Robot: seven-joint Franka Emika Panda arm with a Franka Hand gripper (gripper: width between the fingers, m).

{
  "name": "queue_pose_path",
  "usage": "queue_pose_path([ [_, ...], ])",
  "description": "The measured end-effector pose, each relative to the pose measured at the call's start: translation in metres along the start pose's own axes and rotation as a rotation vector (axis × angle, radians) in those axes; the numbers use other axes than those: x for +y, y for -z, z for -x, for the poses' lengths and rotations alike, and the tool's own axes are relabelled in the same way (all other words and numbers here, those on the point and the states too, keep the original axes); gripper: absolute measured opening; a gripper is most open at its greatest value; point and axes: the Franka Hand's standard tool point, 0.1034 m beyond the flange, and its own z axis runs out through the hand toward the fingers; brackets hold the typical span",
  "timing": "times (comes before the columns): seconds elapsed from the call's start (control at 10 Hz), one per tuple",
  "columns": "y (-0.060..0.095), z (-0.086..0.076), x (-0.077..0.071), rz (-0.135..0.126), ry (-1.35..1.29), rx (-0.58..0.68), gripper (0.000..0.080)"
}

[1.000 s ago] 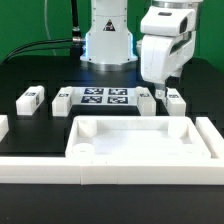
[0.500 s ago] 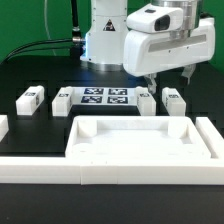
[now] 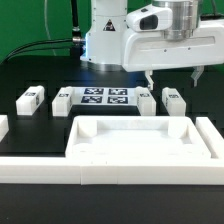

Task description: Assemble desk

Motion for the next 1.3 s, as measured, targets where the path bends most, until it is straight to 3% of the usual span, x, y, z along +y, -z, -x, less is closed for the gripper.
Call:
queue_pose_path([
  [0.2,-0.005,-0.001,-0.004,-0.004,-0.055,-0.009,0.0649],
  [0.4,-0.012,-0.011,-0.017,-0.009,-0.056,-0.009,0.0649],
  [0.6,-0.012,-0.010,-0.016,-0.007,-0.052,-0.030,0.0649],
  [0.9,-0.012,-0.005,-0.014,0.008,-0.039,-0.212,0.0649],
  [1.1,-0.018,0.000,-0.020,0.026,-0.081,-0.357,0.0649],
  [1.3,-0.022,-0.005,-0.025,0.022,-0.087,-0.464,0.0649],
])
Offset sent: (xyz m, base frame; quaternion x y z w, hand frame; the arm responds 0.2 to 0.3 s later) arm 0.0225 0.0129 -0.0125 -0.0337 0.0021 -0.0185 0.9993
